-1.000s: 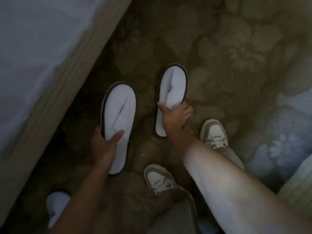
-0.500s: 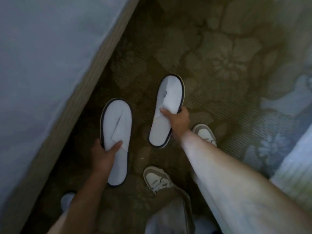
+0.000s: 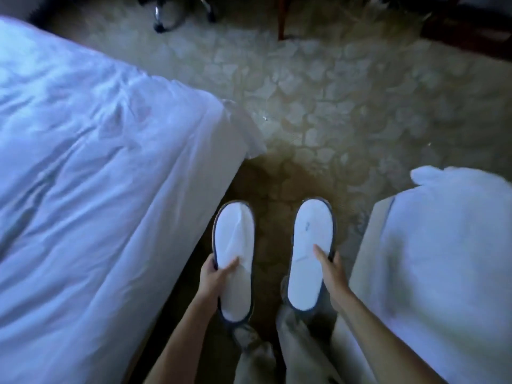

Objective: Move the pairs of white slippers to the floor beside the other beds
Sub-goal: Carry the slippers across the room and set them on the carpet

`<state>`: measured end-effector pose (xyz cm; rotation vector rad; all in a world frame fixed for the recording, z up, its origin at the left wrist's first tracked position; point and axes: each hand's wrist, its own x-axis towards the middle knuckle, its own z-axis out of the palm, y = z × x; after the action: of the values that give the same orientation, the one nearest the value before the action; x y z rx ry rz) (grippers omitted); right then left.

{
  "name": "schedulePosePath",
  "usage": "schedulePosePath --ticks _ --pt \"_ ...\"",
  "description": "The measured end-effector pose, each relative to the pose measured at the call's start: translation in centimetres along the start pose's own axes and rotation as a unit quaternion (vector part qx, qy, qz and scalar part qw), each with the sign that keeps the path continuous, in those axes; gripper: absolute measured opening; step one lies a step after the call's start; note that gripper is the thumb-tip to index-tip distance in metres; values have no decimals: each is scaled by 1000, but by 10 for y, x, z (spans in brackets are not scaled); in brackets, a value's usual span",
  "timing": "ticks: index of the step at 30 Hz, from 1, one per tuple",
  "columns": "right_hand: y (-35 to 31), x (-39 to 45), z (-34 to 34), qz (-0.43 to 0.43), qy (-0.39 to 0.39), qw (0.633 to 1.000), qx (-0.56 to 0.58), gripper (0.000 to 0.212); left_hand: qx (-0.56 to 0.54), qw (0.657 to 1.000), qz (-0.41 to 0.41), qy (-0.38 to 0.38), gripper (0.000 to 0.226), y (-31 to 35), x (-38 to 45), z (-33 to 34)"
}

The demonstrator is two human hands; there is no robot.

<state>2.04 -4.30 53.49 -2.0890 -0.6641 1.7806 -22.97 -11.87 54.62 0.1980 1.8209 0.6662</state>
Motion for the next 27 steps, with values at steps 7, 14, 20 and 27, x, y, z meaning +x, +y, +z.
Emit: schedulePosePath --ticks 7,14,20,27 --pt "-71 -63 -66 -55 -9 995 80 64 14 994 94 -50 63 88 -71 57" --pt "-134 -45 -104 -92 -37 993 59 57 -21 992 118 -46 56 135 -71 110" --pt "-210 -4 -107 -111 -50 986 111 52 -45 991 125 -26 41 205 -39 129" --pt "-318 87 -112 -100 -46 988 111 44 -62 989 129 -39 29 315 47 173"
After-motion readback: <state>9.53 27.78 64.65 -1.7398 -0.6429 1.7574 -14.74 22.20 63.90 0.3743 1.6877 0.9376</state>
